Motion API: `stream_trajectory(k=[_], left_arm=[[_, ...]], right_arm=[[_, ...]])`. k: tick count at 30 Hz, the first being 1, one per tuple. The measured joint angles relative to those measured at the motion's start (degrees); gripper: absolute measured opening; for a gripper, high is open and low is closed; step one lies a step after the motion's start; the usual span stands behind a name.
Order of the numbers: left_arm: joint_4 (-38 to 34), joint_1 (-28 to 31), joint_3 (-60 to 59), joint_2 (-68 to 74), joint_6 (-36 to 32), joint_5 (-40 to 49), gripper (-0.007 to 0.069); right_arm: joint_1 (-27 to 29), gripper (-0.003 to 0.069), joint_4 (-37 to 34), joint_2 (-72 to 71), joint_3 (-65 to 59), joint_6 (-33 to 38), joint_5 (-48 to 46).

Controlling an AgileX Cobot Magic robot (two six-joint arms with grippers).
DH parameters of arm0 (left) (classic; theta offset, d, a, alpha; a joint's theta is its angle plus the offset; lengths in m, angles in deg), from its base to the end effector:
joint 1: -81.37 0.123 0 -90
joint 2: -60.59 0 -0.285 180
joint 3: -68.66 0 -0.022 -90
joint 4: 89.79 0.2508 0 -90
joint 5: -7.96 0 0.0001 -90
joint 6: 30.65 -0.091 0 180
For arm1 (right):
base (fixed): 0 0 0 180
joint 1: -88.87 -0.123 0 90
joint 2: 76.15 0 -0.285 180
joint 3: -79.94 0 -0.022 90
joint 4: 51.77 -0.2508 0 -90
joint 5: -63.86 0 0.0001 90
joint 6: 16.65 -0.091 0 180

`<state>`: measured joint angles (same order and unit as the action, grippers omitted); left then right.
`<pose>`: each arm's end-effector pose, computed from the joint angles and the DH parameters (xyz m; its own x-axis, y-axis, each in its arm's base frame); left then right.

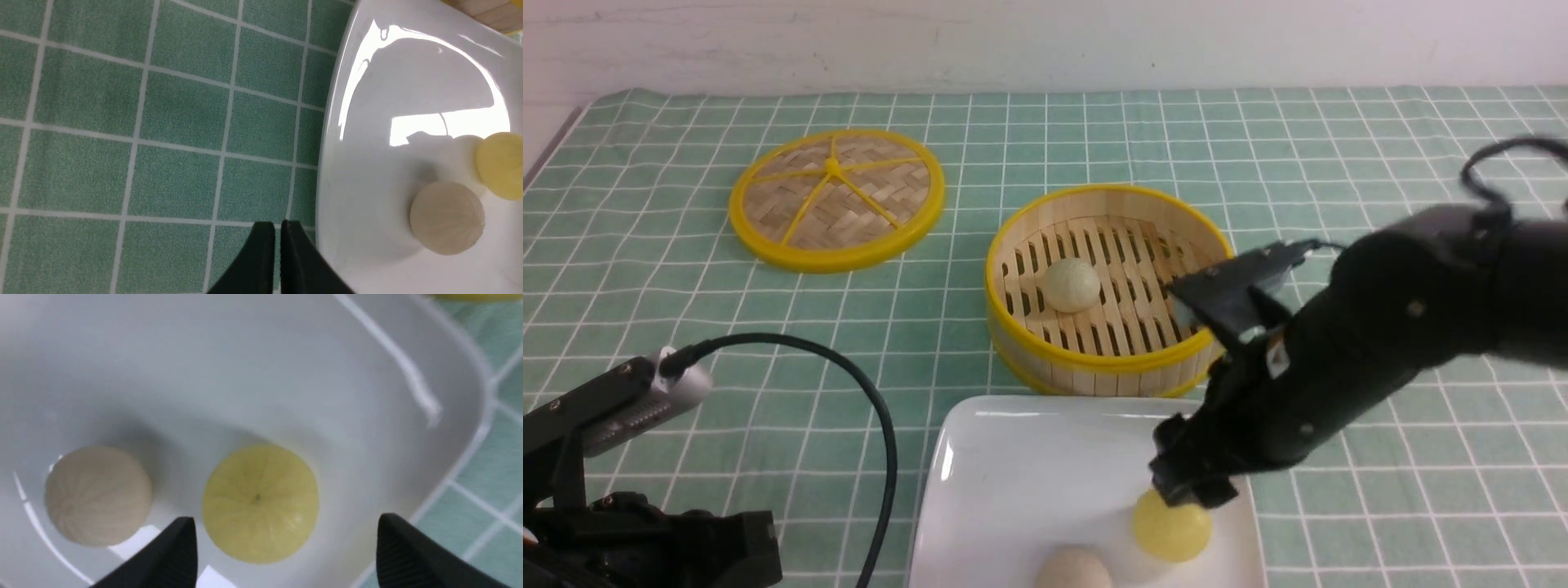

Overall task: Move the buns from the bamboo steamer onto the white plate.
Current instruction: 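Reach into the bamboo steamer and grasp a bun with the left gripper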

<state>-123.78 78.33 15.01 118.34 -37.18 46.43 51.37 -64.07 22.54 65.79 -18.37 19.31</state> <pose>0.1367 -0.0390 0.2233 -0.8509 -0.2959 -0.4342 -0.0634 0.8781 -0.4742 0.2442 0.2045 0.2450 -0.8353 -0.4127 -0.3633 -0.5043 0.8382 0.2073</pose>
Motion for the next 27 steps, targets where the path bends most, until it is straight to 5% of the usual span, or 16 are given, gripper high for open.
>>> stream_trajectory(k=[6, 10, 16, 27], left_arm=[[0.00, 0.00, 0.00, 0.00, 0.00, 0.85, 0.0061], [-0.13, 0.00, 0.00, 0.00, 0.00, 0.06, 0.0064], [-0.41, 0.00, 2.88, 1.56, -0.74, -1.74, 0.0065], [-5.31, -0.11, 25.27, 17.42, -14.74, 13.18, 0.0055]], right_arm=[[4.70, 0.0505, 5.80, -10.75, 9.47, 0.00, -17.66], [5.22, 0.0363, 10.58, -16.81, 9.67, -0.07, -24.25], [5.22, 0.0010, 15.17, -31.31, 2.18, -3.88, -26.33], [5.22, -0.0014, 16.93, -56.07, -23.30, -5.83, -21.67]])
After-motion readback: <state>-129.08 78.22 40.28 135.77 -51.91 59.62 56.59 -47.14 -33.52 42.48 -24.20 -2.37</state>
